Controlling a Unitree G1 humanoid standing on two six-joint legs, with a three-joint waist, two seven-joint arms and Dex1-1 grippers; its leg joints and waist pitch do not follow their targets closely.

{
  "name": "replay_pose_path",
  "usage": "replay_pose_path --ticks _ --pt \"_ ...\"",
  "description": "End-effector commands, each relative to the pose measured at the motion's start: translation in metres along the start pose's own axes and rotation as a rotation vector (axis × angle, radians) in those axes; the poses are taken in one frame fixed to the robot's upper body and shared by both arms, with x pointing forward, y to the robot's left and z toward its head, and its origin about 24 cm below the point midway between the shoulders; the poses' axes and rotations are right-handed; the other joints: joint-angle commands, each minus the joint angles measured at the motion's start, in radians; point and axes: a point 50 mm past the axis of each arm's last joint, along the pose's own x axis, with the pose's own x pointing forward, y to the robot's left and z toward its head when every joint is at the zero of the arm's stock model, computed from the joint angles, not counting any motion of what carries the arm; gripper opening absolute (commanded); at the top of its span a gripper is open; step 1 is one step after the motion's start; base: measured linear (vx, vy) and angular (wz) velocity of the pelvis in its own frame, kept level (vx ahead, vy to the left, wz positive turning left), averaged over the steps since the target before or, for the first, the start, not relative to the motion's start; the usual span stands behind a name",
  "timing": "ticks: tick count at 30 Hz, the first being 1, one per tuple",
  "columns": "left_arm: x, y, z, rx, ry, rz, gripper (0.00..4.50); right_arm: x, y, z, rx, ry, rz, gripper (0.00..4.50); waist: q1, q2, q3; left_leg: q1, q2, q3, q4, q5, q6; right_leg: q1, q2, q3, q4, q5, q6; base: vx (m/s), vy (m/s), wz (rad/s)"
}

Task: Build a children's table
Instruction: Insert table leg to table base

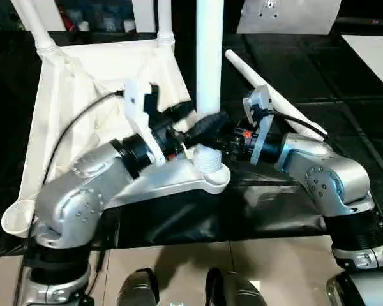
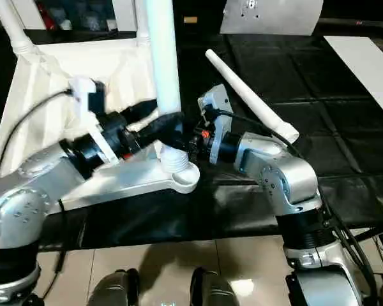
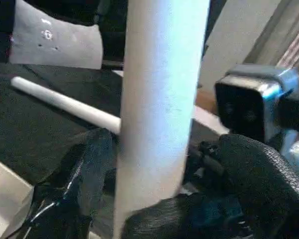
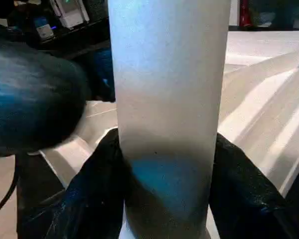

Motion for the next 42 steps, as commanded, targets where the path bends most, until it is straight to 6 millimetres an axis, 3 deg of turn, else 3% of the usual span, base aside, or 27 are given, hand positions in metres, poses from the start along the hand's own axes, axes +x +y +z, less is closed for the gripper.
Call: replay_pose_path --ticks 1,8,19,24,29,30,35,38,40,42 --pt "0.002 0.000 -0.003 0.033 0.020 0.006 3.55 0.000 0.003 0.001 -0.025 -0.008 0.017 1.88 -0.001 -0.001 -0.105 0.019 0.043 -0.018 -0.065 -0.139 0.044 0.071 -0.082 0.064 -0.086 -0.382 -0.095 0.000 0.000 0.00" --pt "0.002 -0.003 -0.007 0.046 0.028 -0.010 3.55 0.000 0.005 -0.004 -0.031 0.001 0.025 1.88 -0.002 0.000 -0.104 0.019 0.045 -0.018 -0.065 -0.133 0.046 0.070 -0.082 0.064 -0.082 -0.350 -0.119 0.000 0.000 0.00" --pt "0.000 -0.002 -0.008 0.080 0.035 -0.019 3.55 0.001 0.006 -0.005 -0.037 -0.004 0.032 1.88 -0.004 0.000 -0.103 0.019 0.044 -0.018 -0.066 -0.140 0.044 0.070 -0.083 0.064 -0.085 -0.373 -0.109 0.000 0.000 0.00" --pt "-0.002 -0.002 -0.014 0.313 0.095 -0.039 3.55 0.002 0.010 -0.008 -0.066 -0.049 0.037 1.88 -0.004 0.001 -0.101 0.021 0.048 -0.021 -0.069 -0.150 0.049 0.067 -0.085 0.065 -0.087 -0.379 -0.096 0.000 0.000 0.00" --pt "-0.004 -0.009 -0.014 0.376 0.058 -0.073 3.55 0.003 0.017 -0.021 -0.084 -0.095 0.026 1.88 -0.008 0.003 -0.099 0.020 0.050 -0.020 -0.071 -0.170 0.034 0.067 -0.089 0.067 -0.086 -0.372 -0.114 0.000 0.000 0.00" --pt "-0.006 -0.013 -0.014 0.400 0.045 -0.086 3.55 0.003 0.020 -0.026 -0.111 -0.109 0.018 1.88 -0.006 0.009 -0.095 0.019 0.050 -0.021 -0.073 -0.177 0.032 0.066 -0.090 0.067 -0.086 -0.376 -0.118 0.000 0.000 0.00" --pt "-0.010 -0.020 -0.019 0.505 0.041 -0.133 3.55 0.002 0.025 -0.033 -0.170 -0.148 -0.012 1.88 -0.010 0.005 -0.089 0.021 0.050 -0.024 -0.077 -0.222 0.027 0.064 -0.091 0.067 -0.094 -0.431 -0.095 0.000 0.000 0.00" --pt "-0.014 -0.023 -0.026 0.547 0.057 -0.147 3.13 -0.001 0.027 -0.041 -0.209 -0.157 -0.038 1.88 -0.015 0.006 -0.087 0.023 0.052 -0.026 -0.079 -0.247 0.023 0.060 -0.092 0.067 -0.099 -0.468 -0.081 0.000 0.000 0.00" --pt "-0.016 -0.022 -0.031 0.555 0.075 -0.151 3.09 -0.002 0.027 -0.045 -0.221 -0.162 -0.048 1.88 -0.018 0.006 -0.085 0.023 0.051 -0.027 -0.080 -0.258 0.021 0.061 -0.090 0.066 -0.099 -0.475 -0.083 0.000 0.000 0.00" --pt "-0.020 -0.023 -0.038 0.539 0.098 -0.151 2.70 -0.004 0.028 -0.048 -0.227 -0.177 -0.067 1.88 -0.022 0.008 -0.080 0.021 0.050 -0.028 -0.082 -0.276 0.020 0.059 -0.093 0.067 -0.102 -0.493 -0.080 0.000 0.000 0.00"
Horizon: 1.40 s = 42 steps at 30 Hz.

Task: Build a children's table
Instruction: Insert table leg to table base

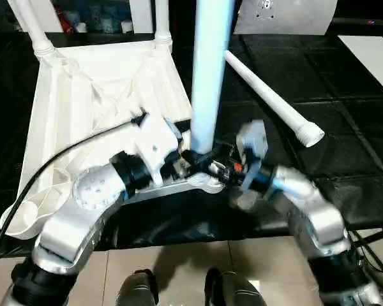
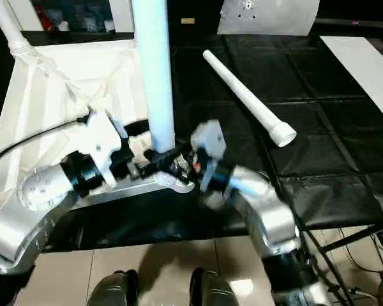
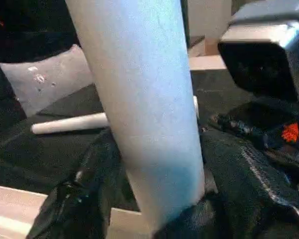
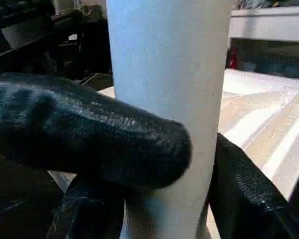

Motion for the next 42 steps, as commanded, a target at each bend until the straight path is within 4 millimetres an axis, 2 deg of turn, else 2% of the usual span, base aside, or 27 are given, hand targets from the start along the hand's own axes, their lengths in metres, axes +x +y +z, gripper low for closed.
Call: replay_pose_path --ticks 1,5,6,7,11,16,19,21,22,26,33,39,40,42 --pt "0.000 -0.014 -0.006 -0.018 0.023 -0.068 2.70 -0.003 0.000 -0.001 -0.021 -0.011 -0.028 1.88 -0.002 0.008 -0.079 0.020 0.050 -0.028 -0.082 -0.283 0.021 0.057 -0.094 0.067 -0.101 -0.503 -0.080 0.000 0.000 0.00" --pt "-0.002 -0.019 -0.013 -0.084 0.033 -0.057 2.53 -0.006 0.005 -0.005 -0.044 -0.015 -0.029 1.88 -0.004 0.008 -0.075 0.023 0.049 -0.028 -0.081 -0.303 0.021 0.054 -0.093 0.065 -0.107 -0.537 -0.071 0.000 0.000 0.00" --pt "-0.002 -0.020 -0.014 -0.100 0.029 -0.052 2.31 -0.006 0.005 -0.005 -0.041 -0.016 -0.030 1.88 -0.004 0.008 -0.075 0.024 0.049 -0.029 -0.082 -0.311 0.021 0.054 -0.092 0.064 -0.107 -0.549 -0.067 0.000 0.000 0.00" --pt "0.000 -0.020 -0.013 -0.146 0.016 -0.037 2.26 -0.007 0.005 -0.005 -0.039 -0.020 -0.032 1.88 -0.004 0.015 -0.075 0.025 0.048 -0.031 -0.082 -0.318 0.020 0.053 -0.091 0.063 -0.107 -0.550 -0.068 0.000 0.000 0.00" --pt "0.003 -0.022 -0.011 -0.280 -0.024 -0.010 2.01 -0.007 0.004 -0.004 -0.042 -0.035 -0.041 1.88 -0.005 0.009 -0.074 0.025 0.046 -0.029 -0.079 -0.329 0.019 0.053 -0.091 0.061 -0.111 -0.573 -0.064 0.000 0.000 0.00" --pt "0.010 -0.024 -0.011 -0.350 -0.028 0.022 1.96 -0.005 0.001 -0.001 -0.045 -0.051 -0.050 1.88 -0.006 0.009 -0.073 0.024 0.044 -0.032 -0.080 -0.337 0.025 0.052 -0.088 0.057 -0.118 -0.598 -0.040 0.000 0.000 0.00" --pt "0.013 -0.022 -0.010 -0.370 -0.029 0.056 1.96 -0.004 -0.001 0.001 -0.039 -0.063 -0.061 1.88 -0.006 0.009 -0.074 0.025 0.045 -0.032 -0.081 -0.335 0.026 0.052 -0.088 0.057 -0.118 -0.591 -0.037 0.000 0.000 0.00" --pt "0.016 -0.020 -0.007 -0.401 -0.046 0.086 1.96 -0.003 -0.003 0.003 -0.033 -0.069 -0.068 1.88 -0.006 0.009 -0.075 0.027 0.045 -0.031 -0.078 -0.332 0.026 0.051 -0.089 0.057 -0.118 -0.582 -0.043 0.000 0.000 0.00" --pt "0.018 -0.019 -0.004 -0.415 -0.062 0.088 1.96 -0.002 -0.005 0.004 -0.030 -0.072 -0.075 1.88 -0.006 0.009 -0.077 0.022 0.045 -0.032 -0.080 -0.318 0.029 0.056 -0.088 0.056 -0.116 -0.561 -0.049 0.000 0.000 0.00" --pt "0.023 -0.018 0.001 -0.421 -0.079 0.096 1.96 0.000 -0.008 0.007 -0.027 -0.081 -0.093 1.88 -0.006 0.009 -0.081 0.021 0.048 -0.032 -0.081 -0.297 0.039 0.058 -0.088 0.057 -0.109 -0.504 -0.066 0.000 0.000 0.00" --pt "0.027 -0.008 0.004 -0.433 -0.072 0.146 1.96 0.003 -0.016 0.009 0.003 -0.076 -0.112 1.88 -0.004 0.009 -0.088 0.019 0.049 -0.027 -0.077 -0.244 0.052 0.064 -0.087 0.063 -0.095 -0.391 -0.117 0.000 0.000 0.00" --pt "0.026 -0.002 0.003 -0.385 -0.049 0.142 1.96 0.005 -0.017 0.006 0.022 -0.045 -0.107 1.88 -0.001 0.011 -0.093 0.018 0.048 -0.022 -0.075 -0.194 0.069 0.068 -0.086 0.065 -0.088 -0.321 -0.141 0.000 0.000 0.00" --pt "0.026 -0.001 0.003 -0.384 -0.048 0.144 1.96 0.005 -0.017 0.006 0.028 -0.040 -0.104 2.23 -0.001 0.012 -0.095 0.017 0.048 -0.023 -0.075 -0.182 0.072 0.070 -0.085 0.064 -0.086 -0.305 -0.147 0.000 0.000 0.00" --pt "0.024 0.003 0.003 -0.382 -0.045 0.150 1.96 0.004 -0.017 0.005 0.037 -0.035 -0.096 2.23 0.001 0.013 -0.096 0.018 0.050 -0.022 -0.075 -0.178 0.075 0.070 -0.086 0.064 -0.086 -0.295 -0.154 0.000 0.000 0.00"
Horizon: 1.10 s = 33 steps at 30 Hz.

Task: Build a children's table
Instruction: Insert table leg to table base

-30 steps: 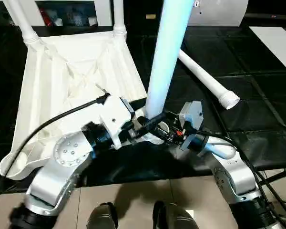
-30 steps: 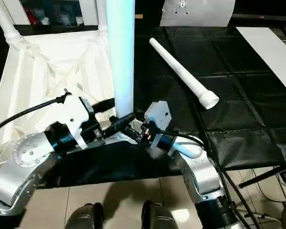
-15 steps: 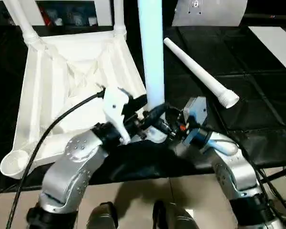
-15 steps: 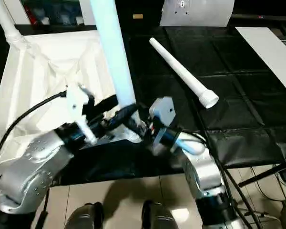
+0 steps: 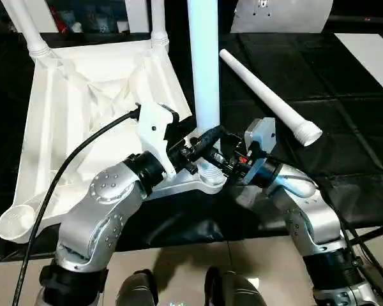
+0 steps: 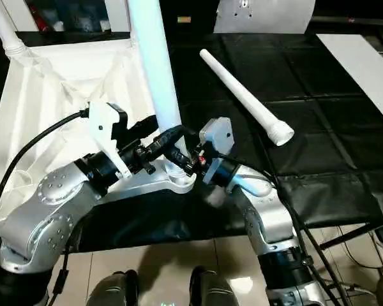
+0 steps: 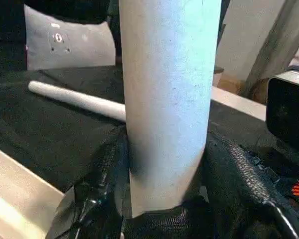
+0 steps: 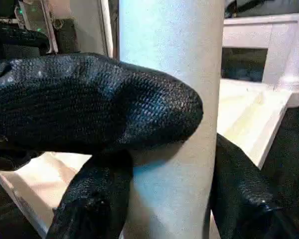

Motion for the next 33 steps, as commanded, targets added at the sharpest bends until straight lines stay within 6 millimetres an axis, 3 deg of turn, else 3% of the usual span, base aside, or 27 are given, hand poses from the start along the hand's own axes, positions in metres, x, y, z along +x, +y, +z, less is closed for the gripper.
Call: replay_pose_path --ticks 1,4,6,18,24,30,33 --pt "0.001 0.002 0.005 0.012 -0.004 -0.017 1.96 0.001 -0.002 0.005 0.007 -0.001 0.019 2.63 0.001 0.012 -0.094 0.020 0.050 -0.023 -0.068 -0.181 0.073 0.070 -0.084 0.064 -0.077 -0.296 -0.157 0.000 0.000 0.00" --pt "0.000 0.009 0.008 0.021 -0.001 -0.013 1.96 -0.001 -0.003 0.006 0.011 0.009 0.044 2.65 0.002 0.014 -0.093 0.020 0.050 -0.022 -0.067 -0.188 0.070 0.071 -0.086 0.065 -0.079 -0.314 -0.155 0.000 0.000 0.00" --pt "-0.001 0.015 0.009 0.028 0.002 -0.013 1.96 -0.002 -0.004 0.006 0.010 0.017 0.060 2.98 0.002 0.013 -0.094 0.020 0.048 -0.022 -0.067 -0.189 0.067 0.072 -0.086 0.064 -0.079 -0.318 -0.153 0.000 0.000 0.00" --pt "-0.007 0.030 0.015 0.017 0.012 -0.069 1.96 -0.014 -0.013 0.017 0.043 0.051 0.148 3.96 0.007 0.015 -0.102 0.022 0.050 -0.022 -0.064 -0.184 0.070 0.074 -0.086 0.064 -0.075 -0.302 -0.175 0.000 0.000 0.00" --pt "-0.014 0.036 0.022 0.007 0.038 -0.215 1.96 -0.027 -0.028 0.034 0.137 0.084 0.248 4.43 0.012 0.015 -0.105 0.024 0.048 -0.020 -0.062 -0.159 0.082 0.077 -0.084 0.064 -0.071 -0.288 -0.188 0.000 0.000 0.00" --pt "-0.018 0.035 0.031 -0.053 0.032 -0.423 1.96 -0.040 -0.032 0.052 0.275 0.096 0.429 4.43 0.022 0.013 -0.109 0.024 0.048 -0.019 -0.059 -0.145 0.085 0.078 -0.086 0.062 -0.070 -0.294 -0.196 0.000 0.000 0.00" --pt "-0.020 0.028 0.037 -0.085 0.031 -0.590 1.96 -0.048 -0.032 0.055 0.314 0.204 0.535 4.43 0.026 0.009 -0.109 0.023 0.046 -0.017 -0.058 -0.130 0.086 0.077 -0.085 0.063 -0.069 -0.293 -0.199 0.000 0.000 0.00"
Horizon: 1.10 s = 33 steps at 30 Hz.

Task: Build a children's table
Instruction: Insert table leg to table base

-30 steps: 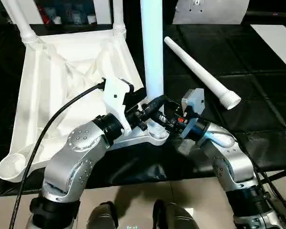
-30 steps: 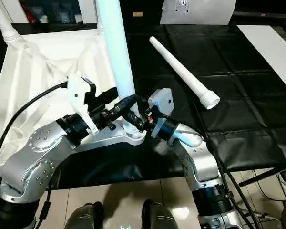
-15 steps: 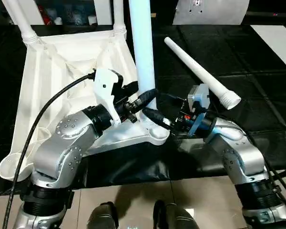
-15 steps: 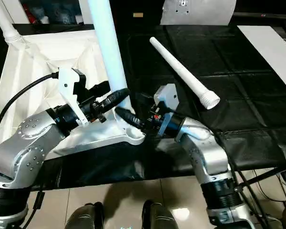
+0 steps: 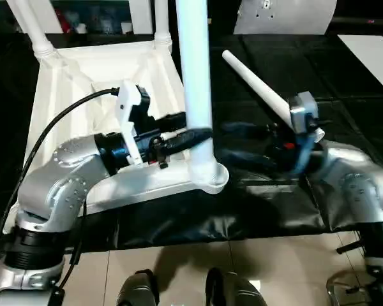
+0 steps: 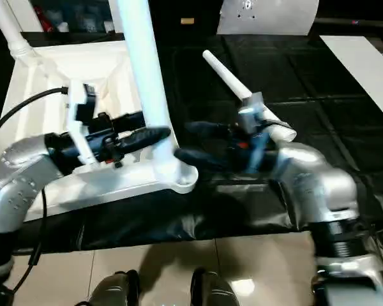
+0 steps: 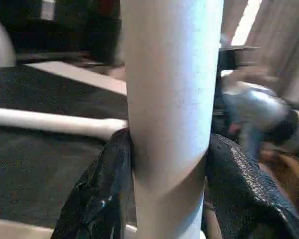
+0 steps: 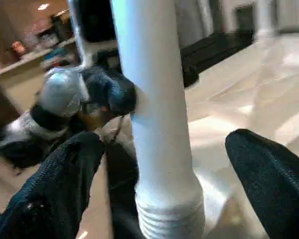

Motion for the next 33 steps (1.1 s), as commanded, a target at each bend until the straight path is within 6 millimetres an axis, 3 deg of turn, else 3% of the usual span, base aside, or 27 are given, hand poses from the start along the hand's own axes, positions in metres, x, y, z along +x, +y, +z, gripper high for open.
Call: replay_pose_path --ticks 1,7,19,20,24,33 --pt "0.004 -0.007 0.009 0.003 -0.015 -0.117 1.96 -0.001 0.006 0.005 0.011 0.052 0.086 4.43 0.006 0.007 -0.107 0.024 0.048 -0.018 -0.061 -0.135 0.081 0.076 -0.086 0.064 -0.070 -0.306 -0.197 0.000 0.000 0.00" --pt "0.009 -0.017 0.013 0.001 0.022 -0.298 1.96 0.002 0.012 0.004 0.010 0.135 0.192 4.43 0.008 0.003 -0.101 0.024 0.049 -0.019 -0.062 -0.154 0.071 0.073 -0.087 0.063 -0.077 -0.371 -0.176 0.000 0.000 0.00" --pt "0.021 -0.021 0.016 0.051 0.068 -0.388 1.93 0.020 0.013 0.002 0.000 0.162 0.293 4.50 0.006 0.003 -0.101 0.022 0.050 -0.020 -0.063 -0.151 0.062 0.074 -0.089 0.063 -0.077 -0.381 -0.169 0.000 0.000 0.00" --pt "0.022 -0.021 0.016 0.055 0.068 -0.388 1.93 0.022 0.014 0.001 0.005 0.161 0.303 4.21 0.006 0.001 -0.101 0.022 0.049 -0.020 -0.063 -0.149 0.062 0.074 -0.088 0.063 -0.077 -0.377 -0.169 0.000 0.000 0.00" --pt "0.024 -0.020 0.016 0.062 0.063 -0.381 1.93 0.028 0.016 -0.004 0.018 0.164 0.330 3.94 0.006 0.002 -0.102 0.022 0.050 -0.019 -0.062 -0.143 0.061 0.074 -0.089 0.064 -0.075 -0.355 -0.176 0.000 0.000 0.00" --pt "0.023 -0.019 0.016 0.066 0.065 -0.380 1.93 0.030 0.017 -0.008 0.024 0.176 0.340 3.17 0.006 0.001 -0.099 0.023 0.049 -0.020 -0.064 -0.158 0.053 0.074 -0.090 0.064 -0.079 -0.398 -0.160 0.000 0.000 0.00"
